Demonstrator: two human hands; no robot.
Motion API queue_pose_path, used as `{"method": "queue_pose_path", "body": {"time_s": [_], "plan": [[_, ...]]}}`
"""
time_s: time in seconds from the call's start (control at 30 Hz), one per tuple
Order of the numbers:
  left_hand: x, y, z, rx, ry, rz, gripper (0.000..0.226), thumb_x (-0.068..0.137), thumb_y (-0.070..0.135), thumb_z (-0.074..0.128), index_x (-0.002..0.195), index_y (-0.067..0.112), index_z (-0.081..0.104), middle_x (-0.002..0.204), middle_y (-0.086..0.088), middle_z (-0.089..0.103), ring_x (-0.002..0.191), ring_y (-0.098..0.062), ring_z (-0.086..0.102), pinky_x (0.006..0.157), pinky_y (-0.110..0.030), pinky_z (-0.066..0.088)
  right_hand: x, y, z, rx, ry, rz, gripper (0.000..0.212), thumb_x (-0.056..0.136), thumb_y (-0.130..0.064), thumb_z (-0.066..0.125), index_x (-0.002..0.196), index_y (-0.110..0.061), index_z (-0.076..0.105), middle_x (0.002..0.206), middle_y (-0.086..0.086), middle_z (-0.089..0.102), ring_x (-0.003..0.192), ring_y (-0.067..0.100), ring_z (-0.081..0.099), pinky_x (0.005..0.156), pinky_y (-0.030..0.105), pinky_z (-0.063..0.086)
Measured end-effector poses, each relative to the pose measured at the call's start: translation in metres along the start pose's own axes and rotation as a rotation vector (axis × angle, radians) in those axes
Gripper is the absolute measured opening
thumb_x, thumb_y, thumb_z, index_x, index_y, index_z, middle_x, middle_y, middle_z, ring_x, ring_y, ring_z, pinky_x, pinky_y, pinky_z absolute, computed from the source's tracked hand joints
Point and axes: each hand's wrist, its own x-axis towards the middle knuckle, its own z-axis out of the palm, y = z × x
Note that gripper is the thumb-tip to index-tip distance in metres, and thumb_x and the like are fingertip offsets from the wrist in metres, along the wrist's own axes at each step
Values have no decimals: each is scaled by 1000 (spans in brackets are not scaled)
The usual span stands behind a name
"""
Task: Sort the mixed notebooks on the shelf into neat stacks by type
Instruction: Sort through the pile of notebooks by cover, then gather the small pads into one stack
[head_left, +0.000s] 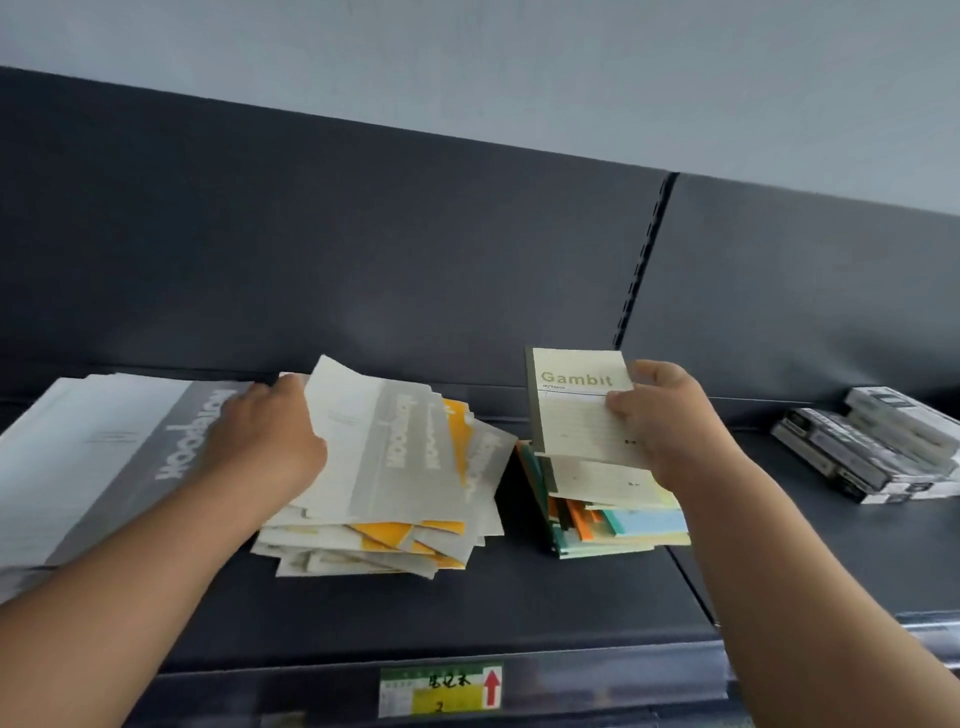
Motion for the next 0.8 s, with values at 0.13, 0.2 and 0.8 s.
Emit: {"method": "queue_pose_path", "body": {"time_s": [0.13, 0.2, 0.8], "plan": [[-19, 30, -7, 226, 72, 94, 73, 86, 28, 59, 148, 19, 19, 152, -11, 23, 139, -32, 20, 108, -43, 25, 9, 9, -16, 7, -25, -11, 51, 94, -3, 58, 139, -19, 43, 96, -8, 59, 89, 18, 60, 67, 34, 52], [-30, 53, -13, 137, 49, 182, 75, 91, 38, 56, 151, 19, 16, 156, -8, 19, 143, -30, 17, 112, -42, 22, 13, 13, -24, 1, -28, -4, 53, 94, -3, 58, 141, -20, 41, 109, -3, 64, 95, 21, 62, 75, 38, 53], [-44, 165, 37, -774, -781, -13, 74, 70, 59, 57, 134, 23, 47, 133, 2, 55, 120, -21, 51, 104, -44, 41, 33, 52, -32, -434, -64, 130, 69, 90, -36, 66, 148, -17, 34, 140, 3, 49, 101, 17, 54, 84, 32, 44]]}}
